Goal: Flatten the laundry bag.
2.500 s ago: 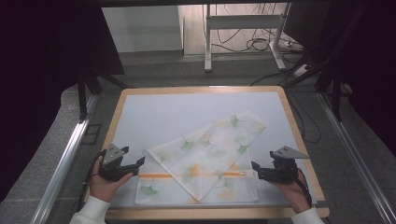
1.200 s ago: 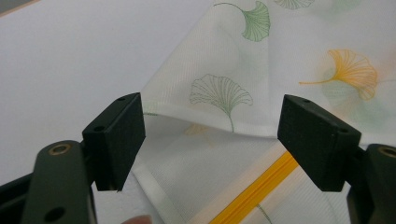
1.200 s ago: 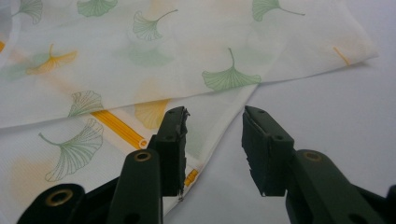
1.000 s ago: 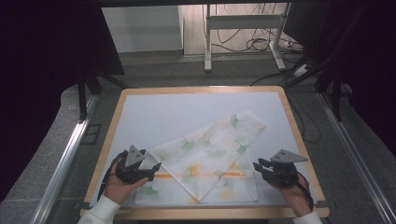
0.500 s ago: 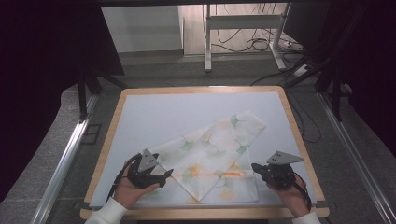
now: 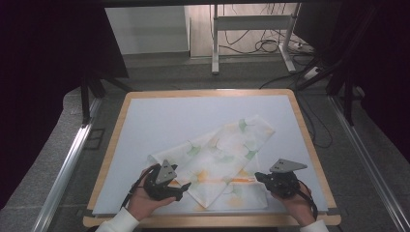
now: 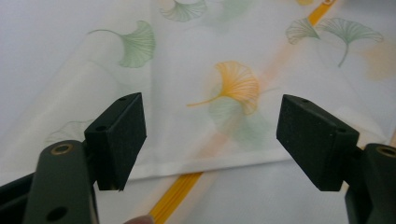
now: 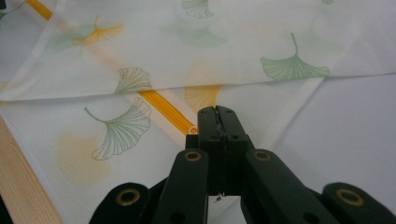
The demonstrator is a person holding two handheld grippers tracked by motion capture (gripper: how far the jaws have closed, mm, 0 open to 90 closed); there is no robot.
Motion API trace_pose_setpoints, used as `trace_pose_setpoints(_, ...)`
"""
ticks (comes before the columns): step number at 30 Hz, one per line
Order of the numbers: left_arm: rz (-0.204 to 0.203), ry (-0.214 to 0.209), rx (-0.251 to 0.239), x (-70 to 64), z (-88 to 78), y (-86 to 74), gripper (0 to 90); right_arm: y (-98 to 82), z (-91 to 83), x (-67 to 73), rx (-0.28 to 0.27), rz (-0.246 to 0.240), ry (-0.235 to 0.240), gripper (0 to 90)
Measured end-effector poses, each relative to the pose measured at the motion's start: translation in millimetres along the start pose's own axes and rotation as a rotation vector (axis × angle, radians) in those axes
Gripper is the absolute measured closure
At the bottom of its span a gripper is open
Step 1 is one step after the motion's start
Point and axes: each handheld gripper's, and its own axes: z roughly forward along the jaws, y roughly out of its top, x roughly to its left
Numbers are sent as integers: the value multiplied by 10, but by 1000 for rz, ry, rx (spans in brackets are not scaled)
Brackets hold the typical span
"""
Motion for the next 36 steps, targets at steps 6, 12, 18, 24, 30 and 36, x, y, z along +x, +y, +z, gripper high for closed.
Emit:
trace_pose_setpoints(6,29,-39,27,-124,92,32,239,9,18,50,0,7,34,893)
trace_pose_setpoints(12,58,-65,35,-259,178,79,237,12,66,95,14,-11,44,893)
trace_pose_setpoints(18,88,-95,56,-380,262,100,238,7,86,108,22,-16,39,892)
trace_pose_setpoints(24,98,-122,63,-460,318,119,234,4,111,125,32,-17,51,891)
trace_pose_setpoints(30,118,-153,80,-586,436,180,239,8,142,158,43,-22,60,884)
trace_pose_setpoints(36,151,-147,121,-669,547,198,249,1,155,159,52,-26,60,879)
